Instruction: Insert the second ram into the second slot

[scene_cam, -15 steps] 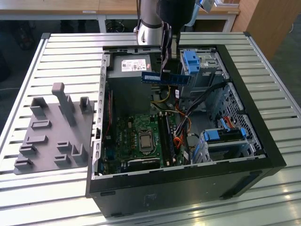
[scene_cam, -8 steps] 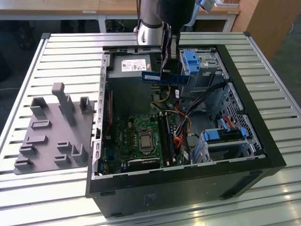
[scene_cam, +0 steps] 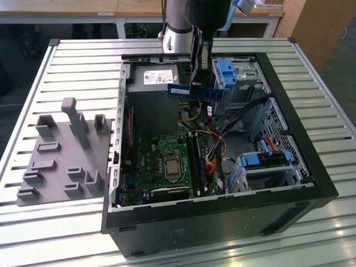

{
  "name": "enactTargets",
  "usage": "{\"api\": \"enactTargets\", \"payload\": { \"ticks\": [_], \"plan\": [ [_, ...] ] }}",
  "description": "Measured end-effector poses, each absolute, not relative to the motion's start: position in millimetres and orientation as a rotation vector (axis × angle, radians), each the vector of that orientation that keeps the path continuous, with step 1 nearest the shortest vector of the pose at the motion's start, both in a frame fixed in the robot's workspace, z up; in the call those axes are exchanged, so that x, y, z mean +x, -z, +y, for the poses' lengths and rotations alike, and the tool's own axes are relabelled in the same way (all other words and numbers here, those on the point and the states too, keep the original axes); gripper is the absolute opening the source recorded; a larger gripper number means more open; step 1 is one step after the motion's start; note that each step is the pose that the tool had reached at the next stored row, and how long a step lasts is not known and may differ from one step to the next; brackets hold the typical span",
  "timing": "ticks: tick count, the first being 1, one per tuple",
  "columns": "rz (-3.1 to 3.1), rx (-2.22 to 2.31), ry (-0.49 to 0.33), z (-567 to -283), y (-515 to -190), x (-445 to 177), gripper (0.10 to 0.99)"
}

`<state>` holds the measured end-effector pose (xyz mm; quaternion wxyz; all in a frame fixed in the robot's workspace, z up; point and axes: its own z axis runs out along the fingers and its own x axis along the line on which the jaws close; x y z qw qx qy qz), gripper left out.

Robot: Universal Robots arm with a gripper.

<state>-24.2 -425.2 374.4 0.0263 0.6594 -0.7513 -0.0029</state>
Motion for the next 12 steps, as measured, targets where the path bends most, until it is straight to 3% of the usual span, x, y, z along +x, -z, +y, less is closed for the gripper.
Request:
{"api": "enactTargets", "payload": {
  "ticks": [12],
  "plan": [
    [-2.345,2.011,0.010,-425.2,-374.5,-24.2,0.137]
  ]
}}
